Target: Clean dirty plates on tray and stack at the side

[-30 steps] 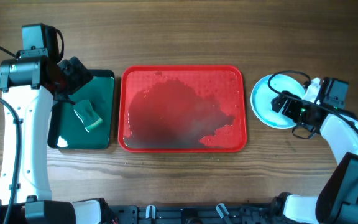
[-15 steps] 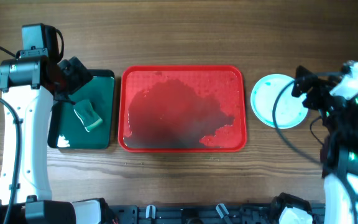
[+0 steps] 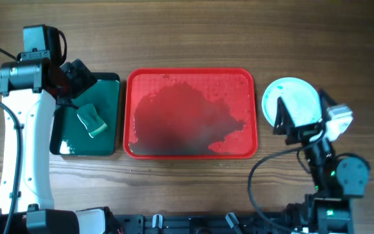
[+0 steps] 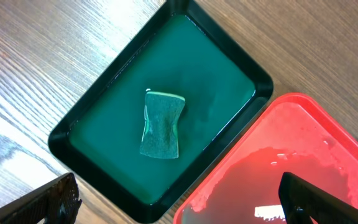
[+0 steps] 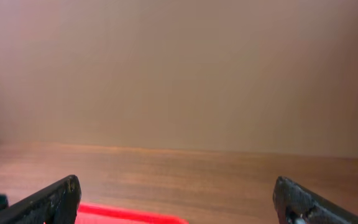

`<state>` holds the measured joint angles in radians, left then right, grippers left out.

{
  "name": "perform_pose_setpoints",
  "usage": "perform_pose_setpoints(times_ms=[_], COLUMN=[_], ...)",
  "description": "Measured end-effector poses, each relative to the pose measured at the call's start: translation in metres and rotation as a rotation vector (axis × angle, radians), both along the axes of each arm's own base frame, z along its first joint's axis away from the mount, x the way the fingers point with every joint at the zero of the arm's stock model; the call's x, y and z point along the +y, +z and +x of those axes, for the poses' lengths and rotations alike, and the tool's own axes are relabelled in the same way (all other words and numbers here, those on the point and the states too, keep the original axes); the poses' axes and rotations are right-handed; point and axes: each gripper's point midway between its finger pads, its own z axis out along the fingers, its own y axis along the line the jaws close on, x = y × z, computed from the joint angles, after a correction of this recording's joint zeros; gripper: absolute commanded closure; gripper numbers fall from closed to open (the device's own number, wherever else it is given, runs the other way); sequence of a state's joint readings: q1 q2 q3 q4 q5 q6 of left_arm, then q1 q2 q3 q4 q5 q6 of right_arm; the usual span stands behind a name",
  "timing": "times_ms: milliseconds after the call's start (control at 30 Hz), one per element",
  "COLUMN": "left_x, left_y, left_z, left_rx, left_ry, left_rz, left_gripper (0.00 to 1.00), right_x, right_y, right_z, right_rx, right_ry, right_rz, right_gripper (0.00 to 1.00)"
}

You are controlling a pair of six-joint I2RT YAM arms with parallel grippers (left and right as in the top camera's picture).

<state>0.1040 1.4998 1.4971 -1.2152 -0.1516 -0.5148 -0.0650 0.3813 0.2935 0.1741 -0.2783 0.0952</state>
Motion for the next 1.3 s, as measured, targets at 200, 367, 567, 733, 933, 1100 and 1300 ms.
perform_pose_setpoints(times_ms=[200, 367, 567, 733, 933, 1100, 1300], left_x=[0.000, 0.000, 0.000, 0.000, 0.000, 0.000, 0.005], left_y=[0.000, 0.000, 0.000, 0.000, -0.001, -0.001, 0.031], left_z=[0.000, 0.000, 0.000, 0.000, 0.000, 0.000, 0.010], left_rx=[0.001, 0.002, 0.001, 0.001, 0.002, 0.002, -0.190], left_ry=[0.000, 0.000, 0.000, 0.000, 0.000, 0.000, 0.012], left_rz=[0.000, 0.000, -0.001, -0.001, -0.001, 0.000, 0.051], left_gripper=[0.00, 0.00, 0.00, 0.00, 0.00, 0.00, 0.00], right_x=[0.006, 0.008, 0.006, 0.006, 0.006, 0.006, 0.005], right_y=[-0.058, -0.080, -0.097, -0.097, -0.097, -0.097, -0.097], right_z=[-0.014, -0.019, -0.021, -0.021, -0.021, -0.021, -0.021], right_rx=[-0.004, 0.025, 0.090, 0.090, 0.090, 0.090, 0.090], right_ry=[0.012, 0.010, -0.007, -0.007, -0.007, -0.008, -0.009], right_rz=[-0.006, -0.005, -0.005, -0.005, -0.005, -0.005, -0.005], right_gripper=[0.00, 0.00, 0.00, 0.00, 0.00, 0.00, 0.00])
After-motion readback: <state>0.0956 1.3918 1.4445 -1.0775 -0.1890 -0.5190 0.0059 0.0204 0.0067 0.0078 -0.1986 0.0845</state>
